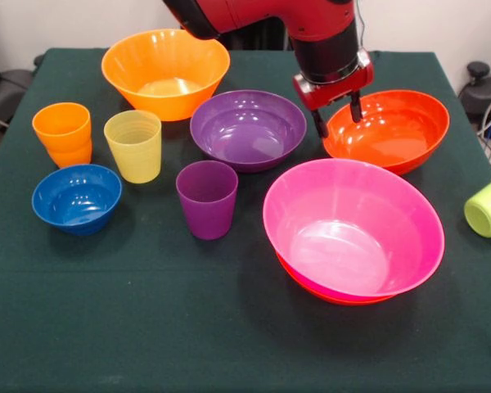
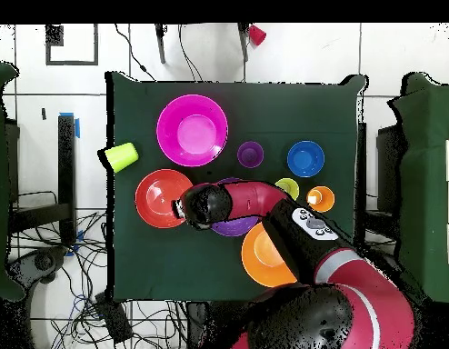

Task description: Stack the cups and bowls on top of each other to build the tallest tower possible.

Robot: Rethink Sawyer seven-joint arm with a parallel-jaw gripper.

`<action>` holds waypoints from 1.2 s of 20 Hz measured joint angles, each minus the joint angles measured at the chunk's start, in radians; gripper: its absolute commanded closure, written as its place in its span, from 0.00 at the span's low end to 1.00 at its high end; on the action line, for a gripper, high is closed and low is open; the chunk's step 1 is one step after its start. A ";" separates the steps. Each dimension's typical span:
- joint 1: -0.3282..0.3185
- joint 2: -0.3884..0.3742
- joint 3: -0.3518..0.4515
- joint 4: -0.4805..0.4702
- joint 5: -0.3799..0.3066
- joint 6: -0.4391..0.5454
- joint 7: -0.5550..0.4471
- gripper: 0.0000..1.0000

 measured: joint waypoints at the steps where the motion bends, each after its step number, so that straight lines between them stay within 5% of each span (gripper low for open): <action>1: 0.000 0.002 0.000 -0.003 0.000 0.000 0.000 0.00; 11: -0.002 -0.006 0.000 -0.021 -0.002 0.000 0.000 0.00; 24: -0.087 -0.198 0.021 0.086 0.002 0.019 0.000 0.00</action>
